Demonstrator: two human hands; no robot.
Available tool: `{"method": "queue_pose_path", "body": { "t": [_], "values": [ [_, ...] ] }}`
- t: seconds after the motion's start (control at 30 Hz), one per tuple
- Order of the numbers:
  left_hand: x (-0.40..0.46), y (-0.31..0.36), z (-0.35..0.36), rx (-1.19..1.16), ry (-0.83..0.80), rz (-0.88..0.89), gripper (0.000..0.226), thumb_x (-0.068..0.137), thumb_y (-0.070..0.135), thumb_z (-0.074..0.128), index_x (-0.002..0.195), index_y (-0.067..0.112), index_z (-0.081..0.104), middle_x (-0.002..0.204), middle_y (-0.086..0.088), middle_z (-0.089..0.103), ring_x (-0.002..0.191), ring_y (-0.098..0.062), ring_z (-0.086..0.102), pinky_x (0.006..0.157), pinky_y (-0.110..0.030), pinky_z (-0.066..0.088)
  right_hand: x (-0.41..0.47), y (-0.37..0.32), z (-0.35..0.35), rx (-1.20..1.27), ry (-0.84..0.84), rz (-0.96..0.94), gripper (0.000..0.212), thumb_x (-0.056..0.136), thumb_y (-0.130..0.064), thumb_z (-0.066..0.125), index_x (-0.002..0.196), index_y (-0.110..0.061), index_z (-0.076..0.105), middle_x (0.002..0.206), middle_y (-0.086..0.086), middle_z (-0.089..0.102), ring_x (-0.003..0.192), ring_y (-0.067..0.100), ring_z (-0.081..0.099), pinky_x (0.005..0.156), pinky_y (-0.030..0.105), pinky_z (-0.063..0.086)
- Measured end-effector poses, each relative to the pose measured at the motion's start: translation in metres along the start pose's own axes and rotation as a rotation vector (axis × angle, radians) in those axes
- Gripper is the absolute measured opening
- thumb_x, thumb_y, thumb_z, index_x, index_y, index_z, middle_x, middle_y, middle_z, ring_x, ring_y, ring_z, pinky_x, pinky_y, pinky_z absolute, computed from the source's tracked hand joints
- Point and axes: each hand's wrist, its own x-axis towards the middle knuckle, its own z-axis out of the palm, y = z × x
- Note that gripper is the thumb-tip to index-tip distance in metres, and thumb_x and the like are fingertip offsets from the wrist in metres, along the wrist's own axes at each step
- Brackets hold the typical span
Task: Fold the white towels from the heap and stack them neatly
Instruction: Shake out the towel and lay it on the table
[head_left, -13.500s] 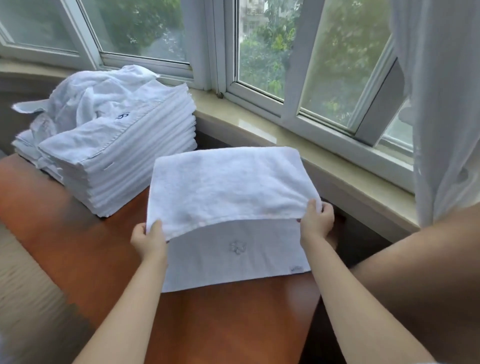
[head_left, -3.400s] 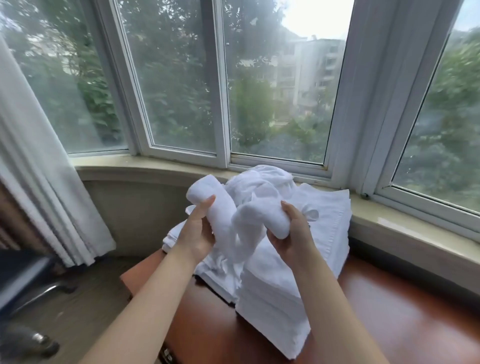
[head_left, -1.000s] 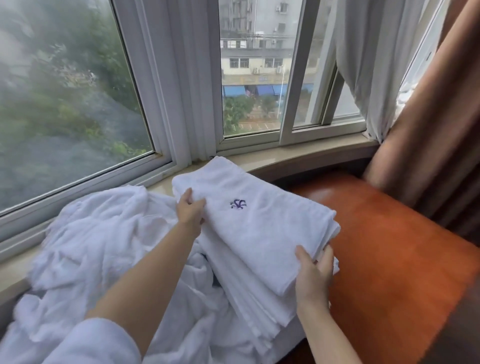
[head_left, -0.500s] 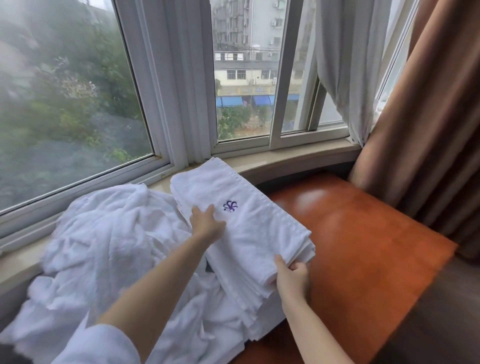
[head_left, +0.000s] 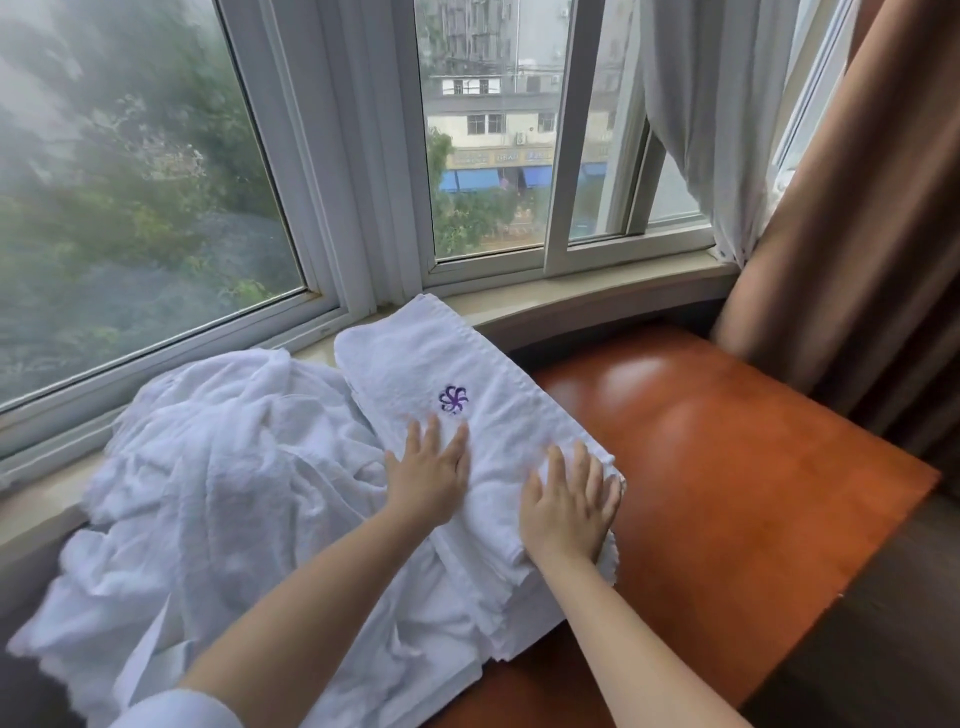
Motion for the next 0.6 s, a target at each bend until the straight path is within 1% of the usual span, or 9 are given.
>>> {"method": "queue_pose_path", "body": {
  "t": [0.1, 0.2, 0.27, 0.33, 0.37, 0.4, 0.47, 0.53, 0.6],
  "values": [
    [0.002, 0.001, 0.006, -0.006, 0.053, -0.001, 0.050, 0.102, 0.048, 0.015, 0.151, 0.041, 0.012, 0.162, 0.000, 0.001, 0.149, -0.026, -0.006, 0.112, -0.057, 0.024, 0.004, 0.003, 0.008, 0.016, 0.033, -0.006, 0.049, 0.099, -0.045, 0.029, 0.147, -0.034, 0.029, 0.161, -0.002, 0.012, 0.147, 0.017, 0.007, 0.116, 0.046, -0.009],
    [0.000, 0.000, 0.005, -0.056, 0.058, 0.002, 0.051, 0.102, 0.047, 0.017, 0.152, 0.040, 0.014, 0.163, 0.001, 0.001, 0.149, -0.024, -0.008, 0.115, -0.052, 0.023, 0.004, 0.001, 0.005, 0.019, 0.019, -0.004, 0.048, 0.100, -0.044, 0.029, 0.147, -0.033, 0.029, 0.161, -0.002, 0.011, 0.147, 0.017, 0.006, 0.116, 0.047, -0.010],
    [-0.006, -0.003, 0.000, -0.107, 0.043, 0.012, 0.050, 0.103, 0.045, 0.020, 0.152, 0.036, 0.019, 0.162, 0.001, 0.007, 0.149, -0.025, -0.005, 0.116, -0.048, 0.023, 0.000, -0.003, -0.002, 0.058, 0.040, -0.002, 0.045, 0.100, -0.040, 0.036, 0.144, -0.030, 0.036, 0.160, 0.000, 0.016, 0.146, 0.018, 0.009, 0.116, 0.046, -0.010],
    [-0.014, -0.011, -0.010, -0.123, 0.059, 0.087, 0.045, 0.103, 0.041, 0.028, 0.146, 0.030, 0.035, 0.155, 0.001, 0.028, 0.146, -0.025, 0.015, 0.109, -0.045, 0.032, -0.001, -0.015, -0.012, 0.150, 0.101, -0.003, 0.038, 0.096, -0.028, 0.048, 0.134, -0.023, 0.051, 0.155, 0.003, 0.029, 0.145, 0.020, 0.017, 0.116, 0.043, -0.009],
    [-0.018, -0.018, -0.017, -0.103, 0.084, 0.138, 0.040, 0.102, 0.039, 0.034, 0.138, 0.027, 0.045, 0.146, 0.003, 0.041, 0.140, -0.024, 0.028, 0.104, -0.043, 0.036, -0.002, -0.023, -0.016, 0.192, 0.118, -0.012, 0.034, 0.093, -0.022, 0.052, 0.127, -0.021, 0.057, 0.151, 0.003, 0.036, 0.143, 0.020, 0.022, 0.116, 0.041, -0.008],
    [-0.023, -0.027, -0.025, -0.054, 0.119, 0.179, 0.034, 0.100, 0.035, 0.039, 0.130, 0.025, 0.052, 0.137, 0.005, 0.050, 0.133, -0.022, 0.038, 0.101, -0.041, 0.037, -0.004, -0.032, -0.019, 0.228, 0.123, -0.033, 0.032, 0.091, -0.018, 0.053, 0.123, -0.020, 0.061, 0.145, 0.002, 0.043, 0.141, 0.019, 0.027, 0.117, 0.039, -0.006],
    [-0.036, -0.049, -0.040, 0.067, 0.193, 0.187, 0.032, 0.095, 0.024, 0.046, 0.124, 0.024, 0.060, 0.130, 0.009, 0.058, 0.128, -0.019, 0.044, 0.104, -0.038, 0.032, -0.013, -0.053, -0.023, 0.303, 0.123, -0.113, 0.028, 0.089, -0.014, 0.054, 0.115, -0.017, 0.064, 0.132, 0.001, 0.055, 0.132, 0.019, 0.038, 0.118, 0.034, 0.005],
    [-0.051, -0.076, -0.053, 0.106, 0.292, 0.073, 0.036, 0.090, 0.016, 0.050, 0.124, 0.020, 0.060, 0.136, 0.003, 0.055, 0.130, -0.021, 0.041, 0.112, -0.041, 0.023, -0.028, -0.076, -0.023, 0.368, 0.112, -0.197, 0.025, 0.087, -0.009, 0.056, 0.109, -0.013, 0.067, 0.120, 0.003, 0.061, 0.122, 0.020, 0.047, 0.111, 0.029, 0.020],
    [-0.071, -0.107, -0.061, 0.074, 0.440, -0.127, 0.043, 0.090, 0.020, 0.054, 0.132, 0.018, 0.054, 0.147, -0.005, 0.041, 0.135, -0.027, 0.034, 0.113, -0.044, 0.018, -0.046, -0.097, -0.018, 0.431, 0.086, -0.248, 0.022, 0.085, -0.005, 0.056, 0.103, -0.009, 0.068, 0.113, 0.005, 0.065, 0.114, 0.024, 0.052, 0.102, 0.029, 0.031]
  ]
}}
